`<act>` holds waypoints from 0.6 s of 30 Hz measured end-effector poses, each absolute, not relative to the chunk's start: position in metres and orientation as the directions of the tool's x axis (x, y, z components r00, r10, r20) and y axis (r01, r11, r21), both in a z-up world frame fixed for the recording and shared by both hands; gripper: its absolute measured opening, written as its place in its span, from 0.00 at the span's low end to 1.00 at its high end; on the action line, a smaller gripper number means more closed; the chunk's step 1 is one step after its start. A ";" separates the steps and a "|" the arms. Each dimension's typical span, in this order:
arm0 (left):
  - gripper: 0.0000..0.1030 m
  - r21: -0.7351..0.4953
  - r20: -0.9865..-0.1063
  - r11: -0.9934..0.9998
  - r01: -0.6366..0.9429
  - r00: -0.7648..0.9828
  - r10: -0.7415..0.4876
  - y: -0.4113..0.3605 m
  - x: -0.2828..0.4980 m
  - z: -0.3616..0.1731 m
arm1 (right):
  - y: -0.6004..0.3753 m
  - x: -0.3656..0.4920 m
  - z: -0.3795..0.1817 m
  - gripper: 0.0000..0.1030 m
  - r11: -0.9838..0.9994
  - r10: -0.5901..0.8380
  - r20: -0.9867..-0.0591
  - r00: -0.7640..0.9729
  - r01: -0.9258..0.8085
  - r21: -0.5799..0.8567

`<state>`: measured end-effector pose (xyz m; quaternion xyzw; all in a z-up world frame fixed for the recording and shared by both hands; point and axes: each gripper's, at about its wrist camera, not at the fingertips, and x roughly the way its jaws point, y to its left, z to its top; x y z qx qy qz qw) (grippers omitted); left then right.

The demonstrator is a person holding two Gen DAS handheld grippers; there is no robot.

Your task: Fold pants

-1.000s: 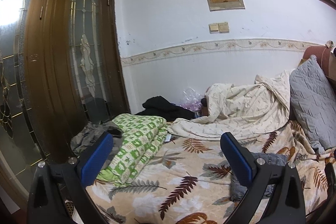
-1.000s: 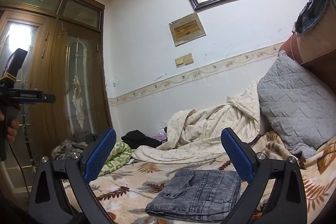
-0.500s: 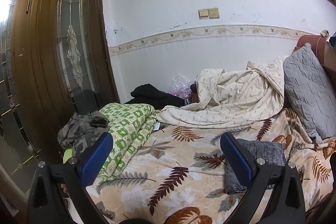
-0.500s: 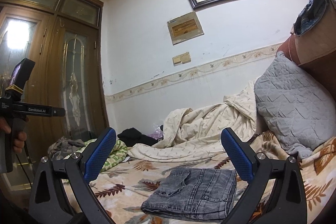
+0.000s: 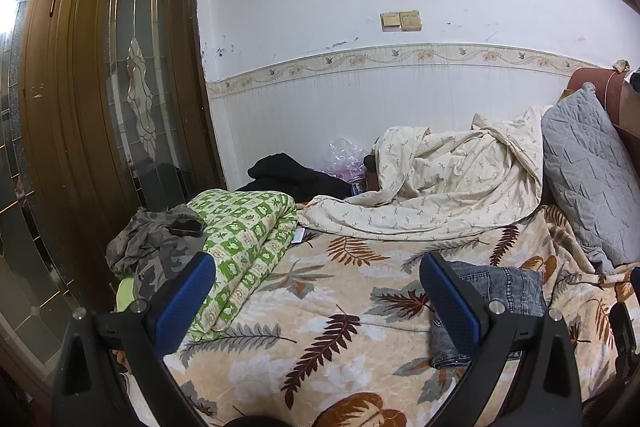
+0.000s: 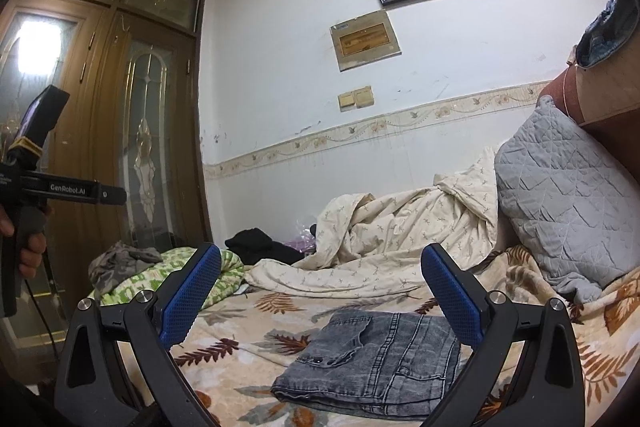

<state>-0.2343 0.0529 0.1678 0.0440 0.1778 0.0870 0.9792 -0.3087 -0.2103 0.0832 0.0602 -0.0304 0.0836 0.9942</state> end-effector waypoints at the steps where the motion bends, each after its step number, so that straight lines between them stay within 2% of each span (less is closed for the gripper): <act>1: 1.00 0.117 -0.340 0.981 -0.155 0.922 0.186 0.053 -0.235 0.168 | -0.211 -0.308 0.083 0.98 0.979 0.161 0.068 0.985 -0.168 0.117; 18: 1.00 0.119 -0.353 0.984 -0.136 0.920 0.170 0.050 -0.229 0.163 | -0.223 -0.304 0.082 0.98 0.976 0.114 0.052 0.992 -0.122 0.181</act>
